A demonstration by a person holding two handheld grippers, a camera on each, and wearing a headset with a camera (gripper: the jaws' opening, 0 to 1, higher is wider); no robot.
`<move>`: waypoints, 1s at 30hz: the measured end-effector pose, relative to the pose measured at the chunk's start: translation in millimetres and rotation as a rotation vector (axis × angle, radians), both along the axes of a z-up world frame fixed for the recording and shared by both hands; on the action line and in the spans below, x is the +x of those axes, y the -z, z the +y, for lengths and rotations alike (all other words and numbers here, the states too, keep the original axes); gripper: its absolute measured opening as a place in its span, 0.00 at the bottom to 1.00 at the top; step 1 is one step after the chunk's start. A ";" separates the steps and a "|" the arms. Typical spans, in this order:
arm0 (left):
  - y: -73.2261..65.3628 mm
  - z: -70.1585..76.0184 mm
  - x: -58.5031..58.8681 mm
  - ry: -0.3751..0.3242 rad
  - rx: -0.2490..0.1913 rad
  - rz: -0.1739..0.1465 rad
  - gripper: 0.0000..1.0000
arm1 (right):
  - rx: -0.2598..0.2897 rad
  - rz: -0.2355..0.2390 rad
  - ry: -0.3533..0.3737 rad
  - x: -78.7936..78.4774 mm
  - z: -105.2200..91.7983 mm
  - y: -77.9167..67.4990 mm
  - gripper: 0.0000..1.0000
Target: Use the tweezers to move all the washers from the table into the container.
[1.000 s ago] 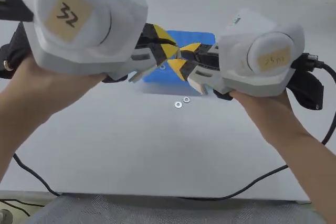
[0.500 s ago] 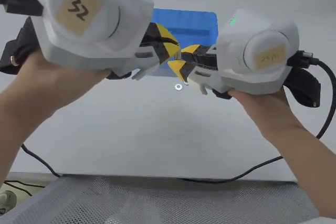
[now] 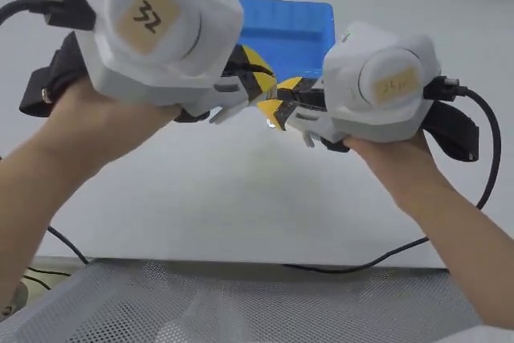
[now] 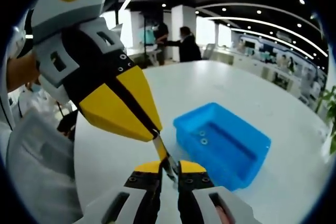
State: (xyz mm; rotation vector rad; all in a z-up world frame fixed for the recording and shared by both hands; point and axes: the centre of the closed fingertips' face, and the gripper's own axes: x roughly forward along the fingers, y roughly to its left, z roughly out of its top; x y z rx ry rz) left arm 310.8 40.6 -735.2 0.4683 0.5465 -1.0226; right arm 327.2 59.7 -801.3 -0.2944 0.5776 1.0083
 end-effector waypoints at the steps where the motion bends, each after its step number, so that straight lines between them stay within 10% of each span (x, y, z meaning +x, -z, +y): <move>1: 1.7 0.1 -0.2 0.000 0.005 0.002 0.00 | 0.008 0.012 0.007 0.1 -0.2 1.9 0.08; 22: 10.3 2.2 5.4 -0.003 0.028 0.023 0.00 | 0.021 0.037 0.016 3.7 0.4 13.8 0.06; 30: 10.6 -8.6 0.7 0.022 0.044 0.013 0.00 | -0.053 -0.035 -0.015 1.4 -4.3 14.8 0.04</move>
